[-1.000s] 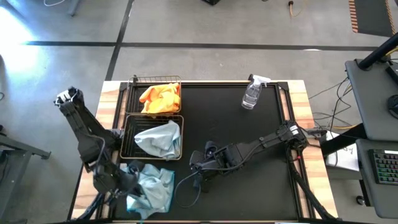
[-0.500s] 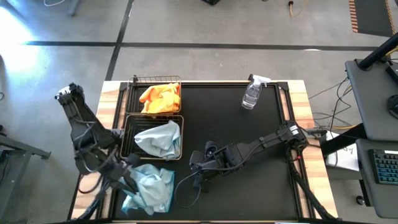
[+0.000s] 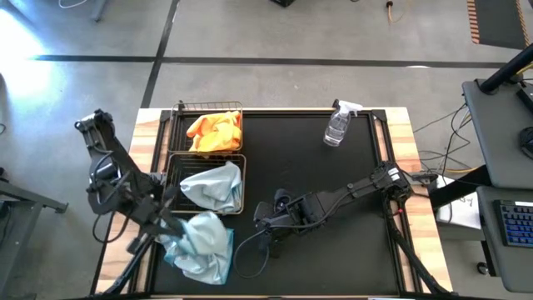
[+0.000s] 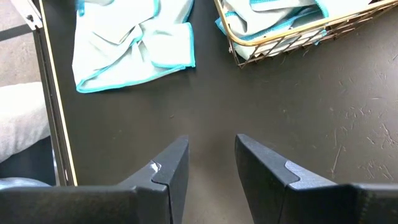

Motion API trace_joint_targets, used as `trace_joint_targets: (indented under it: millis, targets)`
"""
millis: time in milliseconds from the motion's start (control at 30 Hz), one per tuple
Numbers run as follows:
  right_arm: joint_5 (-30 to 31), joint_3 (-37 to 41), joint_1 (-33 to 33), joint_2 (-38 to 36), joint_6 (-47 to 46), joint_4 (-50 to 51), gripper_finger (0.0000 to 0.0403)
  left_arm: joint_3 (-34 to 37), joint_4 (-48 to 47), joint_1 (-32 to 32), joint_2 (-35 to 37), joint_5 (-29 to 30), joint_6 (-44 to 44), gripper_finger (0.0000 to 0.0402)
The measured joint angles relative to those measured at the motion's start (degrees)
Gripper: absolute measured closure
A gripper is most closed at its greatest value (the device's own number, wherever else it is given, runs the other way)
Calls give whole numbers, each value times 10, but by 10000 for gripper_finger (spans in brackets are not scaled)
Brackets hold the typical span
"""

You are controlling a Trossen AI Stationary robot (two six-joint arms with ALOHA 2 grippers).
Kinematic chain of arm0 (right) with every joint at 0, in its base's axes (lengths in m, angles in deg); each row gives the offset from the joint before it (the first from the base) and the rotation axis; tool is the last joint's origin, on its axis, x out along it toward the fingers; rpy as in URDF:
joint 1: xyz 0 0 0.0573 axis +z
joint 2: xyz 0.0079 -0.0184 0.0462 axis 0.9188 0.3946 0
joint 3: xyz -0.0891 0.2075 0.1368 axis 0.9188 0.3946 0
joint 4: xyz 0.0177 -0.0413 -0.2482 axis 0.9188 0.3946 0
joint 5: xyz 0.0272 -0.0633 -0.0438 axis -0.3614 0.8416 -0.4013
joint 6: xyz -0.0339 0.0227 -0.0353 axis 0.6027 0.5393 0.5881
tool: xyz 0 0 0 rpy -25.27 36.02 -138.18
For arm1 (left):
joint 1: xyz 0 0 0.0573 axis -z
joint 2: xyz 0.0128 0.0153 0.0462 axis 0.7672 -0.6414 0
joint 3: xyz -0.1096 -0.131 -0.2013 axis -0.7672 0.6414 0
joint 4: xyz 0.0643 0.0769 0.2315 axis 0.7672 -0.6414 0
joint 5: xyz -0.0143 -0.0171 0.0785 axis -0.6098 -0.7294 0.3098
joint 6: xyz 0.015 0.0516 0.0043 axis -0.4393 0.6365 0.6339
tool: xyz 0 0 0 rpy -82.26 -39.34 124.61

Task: Sort microfiber towel by color & place in baskets
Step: Put the blue towel into the bottom wire basket

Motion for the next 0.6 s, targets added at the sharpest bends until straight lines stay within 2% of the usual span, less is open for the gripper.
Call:
trace_joint_targets:
  millis: [600]
  targets:
    - [0,0,0,0,0,0,280,0,-2,0,98,479,186,401]
